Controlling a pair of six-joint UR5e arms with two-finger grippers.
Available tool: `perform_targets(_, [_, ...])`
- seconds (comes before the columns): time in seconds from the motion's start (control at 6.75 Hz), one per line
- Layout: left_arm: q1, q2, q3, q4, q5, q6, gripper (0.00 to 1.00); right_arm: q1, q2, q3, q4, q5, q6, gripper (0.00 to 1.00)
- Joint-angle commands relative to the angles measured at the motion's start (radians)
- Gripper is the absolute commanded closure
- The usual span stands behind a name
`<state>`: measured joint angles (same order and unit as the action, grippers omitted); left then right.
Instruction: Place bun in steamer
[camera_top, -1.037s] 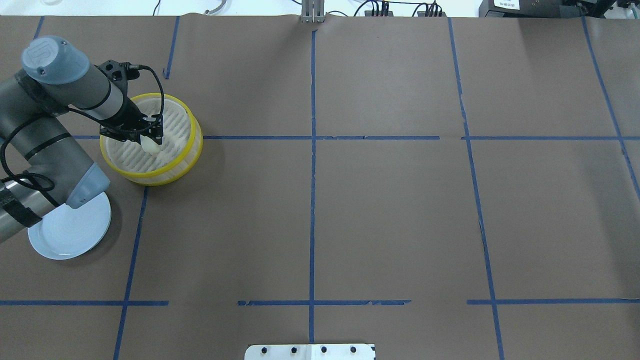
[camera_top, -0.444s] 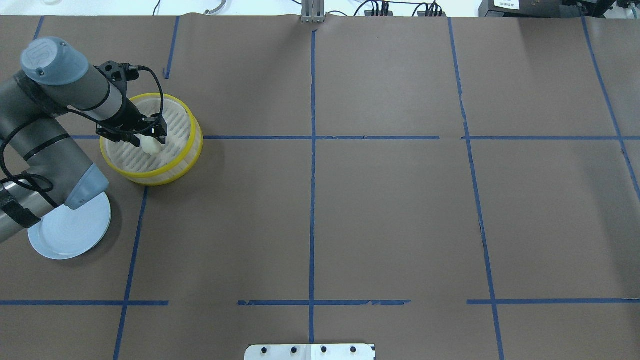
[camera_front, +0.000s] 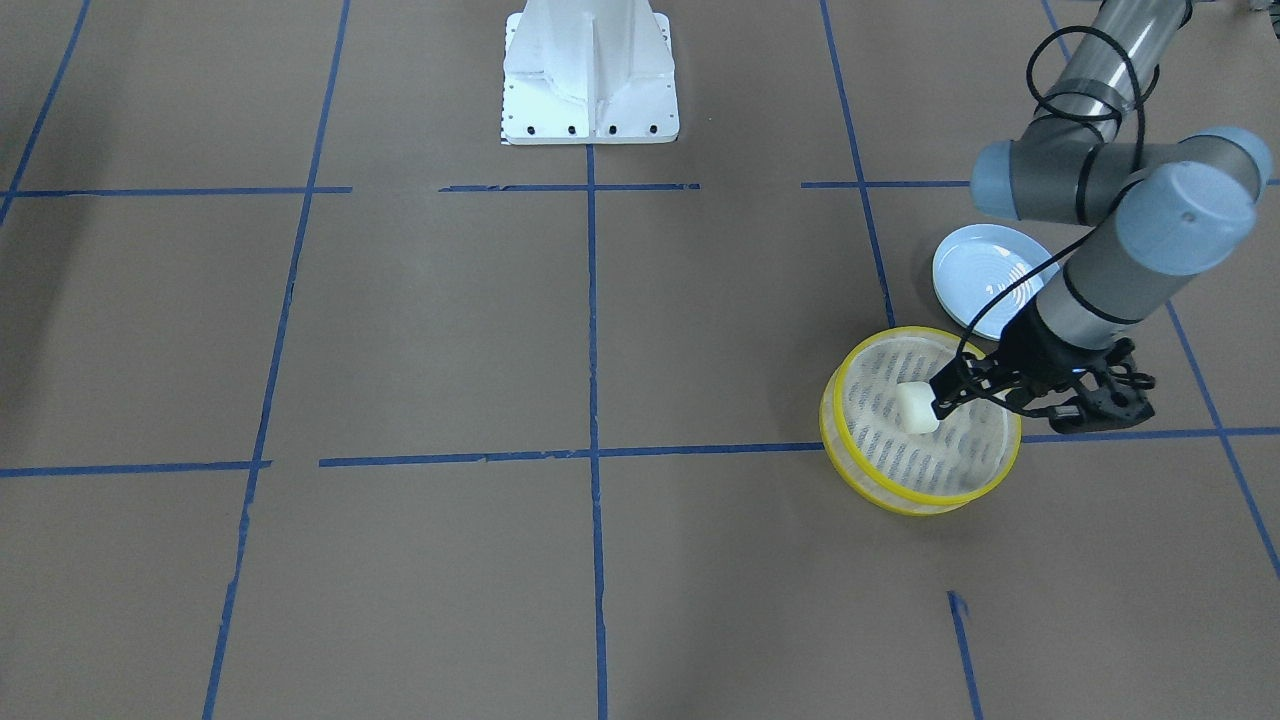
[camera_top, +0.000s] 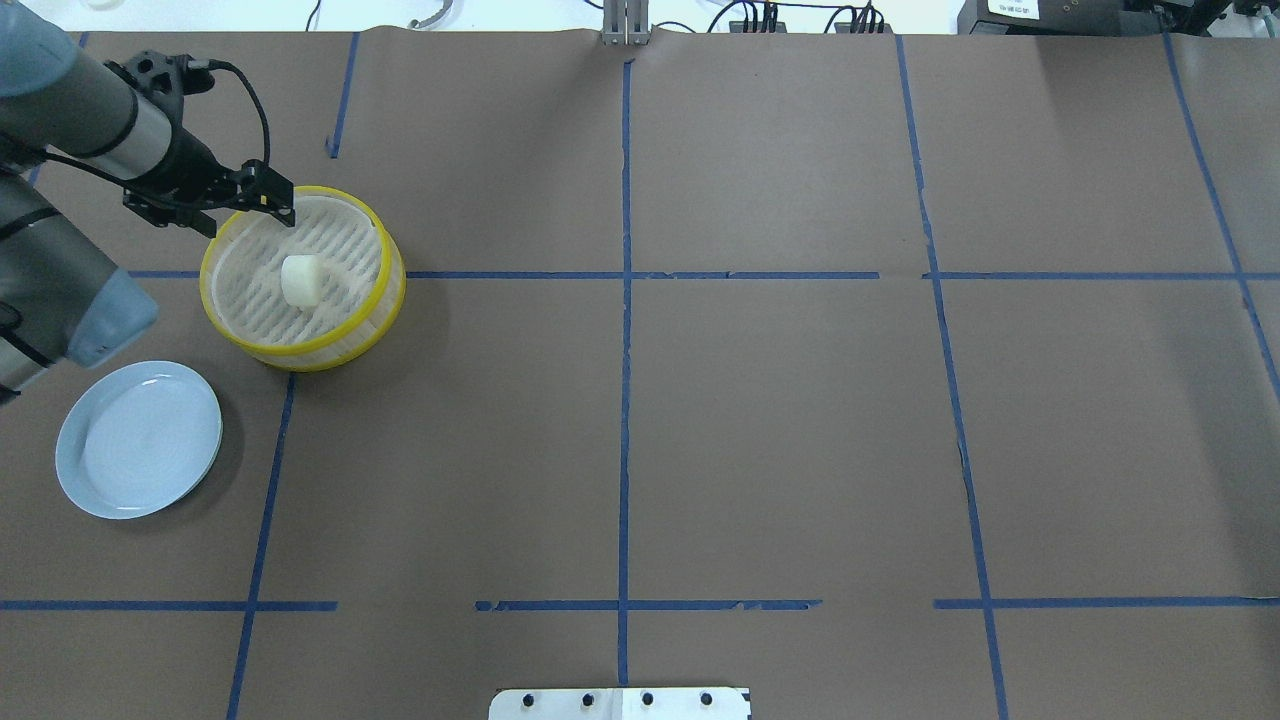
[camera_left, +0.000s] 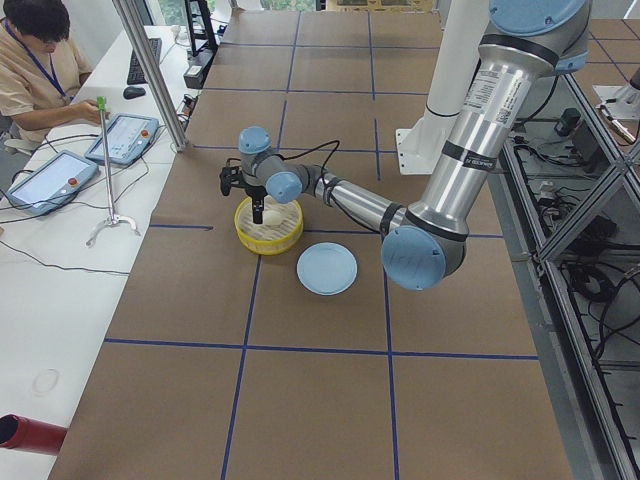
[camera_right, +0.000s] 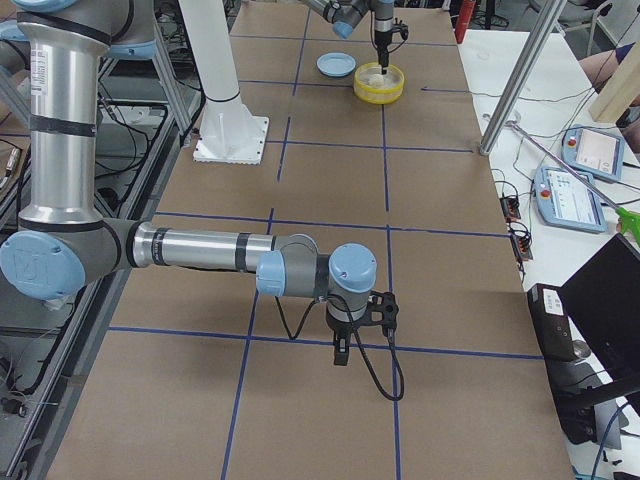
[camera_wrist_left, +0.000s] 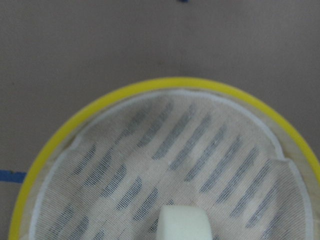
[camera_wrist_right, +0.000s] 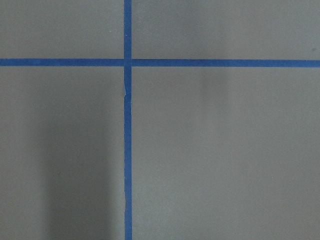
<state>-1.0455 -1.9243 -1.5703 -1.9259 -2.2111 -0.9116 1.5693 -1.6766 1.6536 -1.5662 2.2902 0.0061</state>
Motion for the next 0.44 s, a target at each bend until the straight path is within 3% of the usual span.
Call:
perform_targets(0.0, [-0.170, 0.185, -0.110, 0.002, -0.084, 0.257, 0.00, 0.000, 0.000, 0.000, 0.000, 0.000, 0.000, 0.00])
perform_targets(0.3, [-0.351, 0.356, -0.110, 0.005, -0.084, 0.637, 0.00, 0.000, 0.000, 0.000, 0.000, 0.000, 0.000, 0.00])
